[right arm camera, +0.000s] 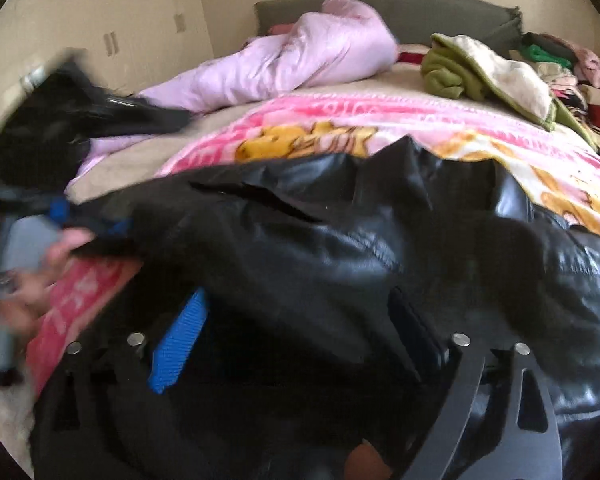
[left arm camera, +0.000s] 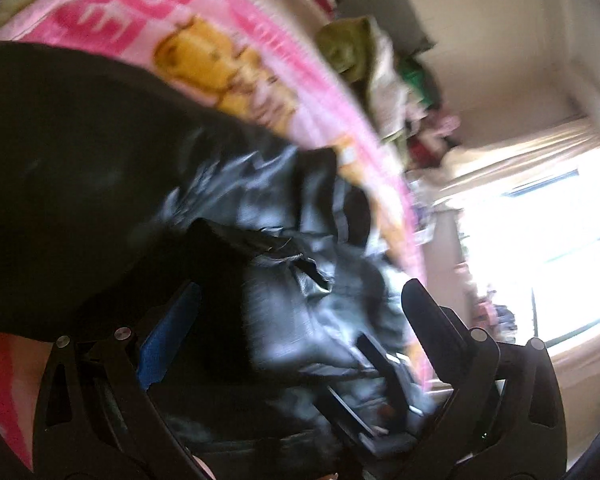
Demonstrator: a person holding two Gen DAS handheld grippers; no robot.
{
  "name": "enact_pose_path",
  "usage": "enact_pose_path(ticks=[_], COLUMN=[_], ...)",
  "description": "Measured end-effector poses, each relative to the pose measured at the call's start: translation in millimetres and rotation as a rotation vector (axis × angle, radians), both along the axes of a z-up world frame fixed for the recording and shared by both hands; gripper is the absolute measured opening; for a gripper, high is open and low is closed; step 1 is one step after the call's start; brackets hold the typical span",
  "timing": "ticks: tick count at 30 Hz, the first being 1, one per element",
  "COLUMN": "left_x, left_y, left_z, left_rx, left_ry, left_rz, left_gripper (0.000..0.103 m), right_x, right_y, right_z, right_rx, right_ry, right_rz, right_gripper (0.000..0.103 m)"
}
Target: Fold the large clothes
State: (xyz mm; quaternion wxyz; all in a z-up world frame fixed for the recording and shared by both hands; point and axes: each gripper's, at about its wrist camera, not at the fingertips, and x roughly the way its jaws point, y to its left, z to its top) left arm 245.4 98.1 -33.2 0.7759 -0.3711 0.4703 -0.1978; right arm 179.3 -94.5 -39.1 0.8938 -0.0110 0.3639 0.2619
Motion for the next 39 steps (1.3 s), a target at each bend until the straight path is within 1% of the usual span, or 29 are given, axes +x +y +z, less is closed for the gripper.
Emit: enact_pose_path(ticks=[2,3,5,6,7,8,9,10,11,12,13,14,15,16,17,19,20,21,23,25,27,29,30,31,33,35,37,38,39], left_x=[2,1,1,0,1,0,-1,-2,-3,-9,-13,-17,-26,-29,-35,-32,-28,-21,-16,-15,-17,-18,-17,-18,-19,-19,-19,-22,-26], left_y=[-7,-12,-20,-25,-28,-30,-34,-36,-38,-38,-39,-41,-42,-43,-40,-40,-41,-38,-35,-33,-30,-28,-26,-25,-26,-28,-27,-26,-25], left_z=[-6,-9,-11,-11,-11,-9,-6,-4,0,6,12,20,34,38,43,38,31,18,3,-5,-10,-14,-16,-18,-20,-19,-16,-11,-4], left_rx=[0.044,0.078,0.131,0.177,0.212,0.246,0.291,0.328,0.338,0.331,0.334,0.341,0.354,0.357,0.358,0.390,0.407,0.419,0.437,0.448,0.437,0.435,0.428,0.422,0.423,0.430,0.428,0.441,0.451], left_ry=[0.014,0.017,0.008,0.005,-0.002,-0.014,-0.033,-0.043,-0.062,-0.105,-0.134,-0.171,-0.236,-0.255,-0.283,-0.281,-0.265,-0.227,-0.199,-0.200,-0.195,-0.184,-0.178,-0.177,-0.178,-0.175,-0.176,-0.180,-0.195], left_rz=[-0.007,-0.007,0.000,0.002,0.005,0.007,0.007,0.011,0.006,-0.005,-0.010,-0.015,-0.017,-0.019,-0.021,-0.027,-0.028,-0.029,-0.026,-0.021,-0.016,-0.011,-0.012,-0.012,-0.012,-0.013,-0.014,-0.009,-0.008], left_gripper=[0.094,0.094,0.094,0.090,0.084,0.056,0.026,0.018,0.012,0.003,0.002,0.002,0.002,0.002,0.002,0.002,0.003,0.003,0.005,0.007,0.009,0.011,0.011,0.012,0.013,0.013,0.020,0.032,0.041], right_x=[-20,-30,-41,-46,-51,-52,-53,-53,-53,-53,-51,-50,-47,-41,-36,-20,-10,0,23,42,57,67,70,73,73,73,68,63,57], right_y=[-12,-21,-37,-45,-59,-67,-76,-86,-94,-102,-112,-118,-125,-135,-143,-161,-169,-175,-186,-197,-206,-215,-221,-224,-228,-228,-226,-225,-224], right_z=[3,5,8,9,11,13,15,16,18,20,23,25,28,31,33,36,35,34,28,17,0,-20,-31,-36,-43,-45,-40,-32,-25], right_rx=[0.007,0.020,0.035,0.044,0.062,0.073,0.083,0.086,0.083,0.077,0.069,0.070,0.072,0.083,0.098,0.121,0.134,0.133,0.098,0.080,0.060,0.005,-0.004,0.001,0.028,0.022,0.016,0.026,0.047], right_ry=[0.008,0.011,0.013,0.014,0.017,0.020,0.024,0.026,0.024,0.020,0.017,0.016,0.016,0.006,-0.008,-0.015,-0.013,-0.012,0.003,0.038,0.091,0.137,0.162,0.171,0.171,0.172,0.167,0.163,0.157], right_rz=[0.022,0.025,0.010,-0.005,-0.027,-0.041,-0.060,-0.083,-0.101,-0.119,-0.148,-0.165,-0.189,-0.223,-0.255,-0.335,-0.356,-0.384,-0.442,-0.484,-0.507,-0.551,-0.554,-0.555,-0.558,-0.558,-0.553,-0.549,-0.540], right_gripper=[0.094,0.095,0.095,0.095,0.095,0.095,0.095,0.094,0.092,0.082,0.070,0.066,0.059,0.053,0.051,0.049,0.049,0.048,0.045,0.043,0.041,0.040,0.036,0.032,0.031,0.031,0.034,0.036,0.043])
